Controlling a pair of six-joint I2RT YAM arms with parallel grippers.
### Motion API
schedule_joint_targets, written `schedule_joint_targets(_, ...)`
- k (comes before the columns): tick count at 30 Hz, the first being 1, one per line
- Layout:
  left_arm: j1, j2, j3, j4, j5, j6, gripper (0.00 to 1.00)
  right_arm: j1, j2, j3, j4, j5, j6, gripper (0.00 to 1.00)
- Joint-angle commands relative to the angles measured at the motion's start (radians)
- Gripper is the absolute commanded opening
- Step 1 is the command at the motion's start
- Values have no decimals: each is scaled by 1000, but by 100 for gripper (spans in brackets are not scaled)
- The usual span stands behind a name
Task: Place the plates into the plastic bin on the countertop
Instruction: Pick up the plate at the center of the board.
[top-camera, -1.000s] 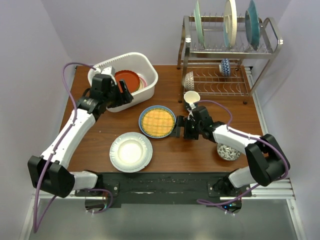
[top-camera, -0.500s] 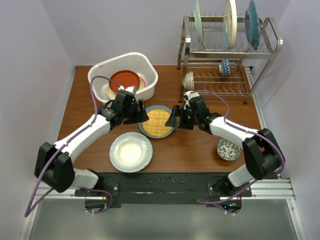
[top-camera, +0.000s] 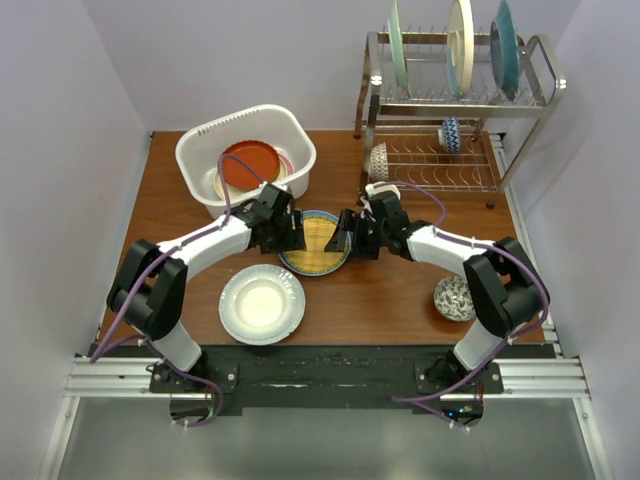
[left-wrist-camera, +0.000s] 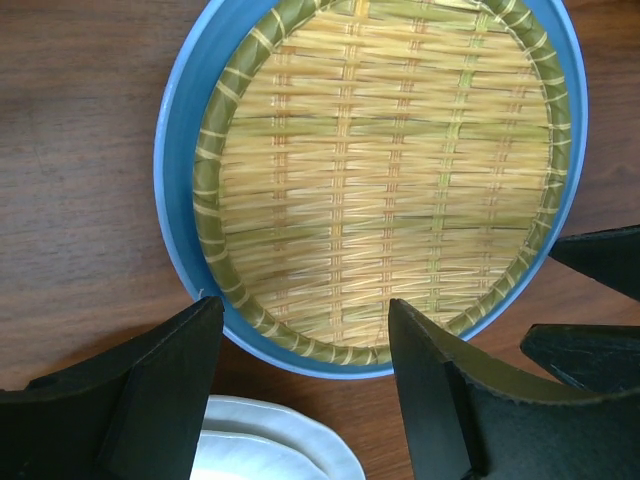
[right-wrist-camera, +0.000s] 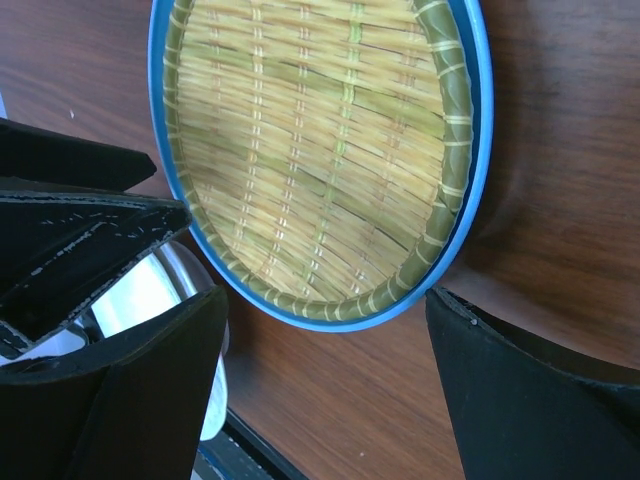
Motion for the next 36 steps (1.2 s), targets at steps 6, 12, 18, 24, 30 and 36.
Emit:
schedule_joint_targets(6, -4, 41, 84, 22, -60, 25, 72, -1, 17, 57, 59, -29, 28, 83)
schedule_joint_targets(12, -2, 76, 98, 10, -69, 29, 71, -3, -47, 68, -2, -7, 10, 83)
schedule_joint_targets(18, -4, 86, 95, 11, -78, 22, 71, -1, -93, 74, -17, 17, -3, 83)
schedule_joint_targets(24, -2, 84, 102, -4, -112, 20, 72, 0, -26, 102, 13, -12, 10, 79)
schedule_joint_targets(30, -2, 61, 109, -4, -129, 12, 72, 0, 46, 129, 7, -4, -7, 77)
schedule_joint_targets(36, -2, 55, 110, -4, -141, 22, 73, 2, 138, 131, 21, -35, 2, 75)
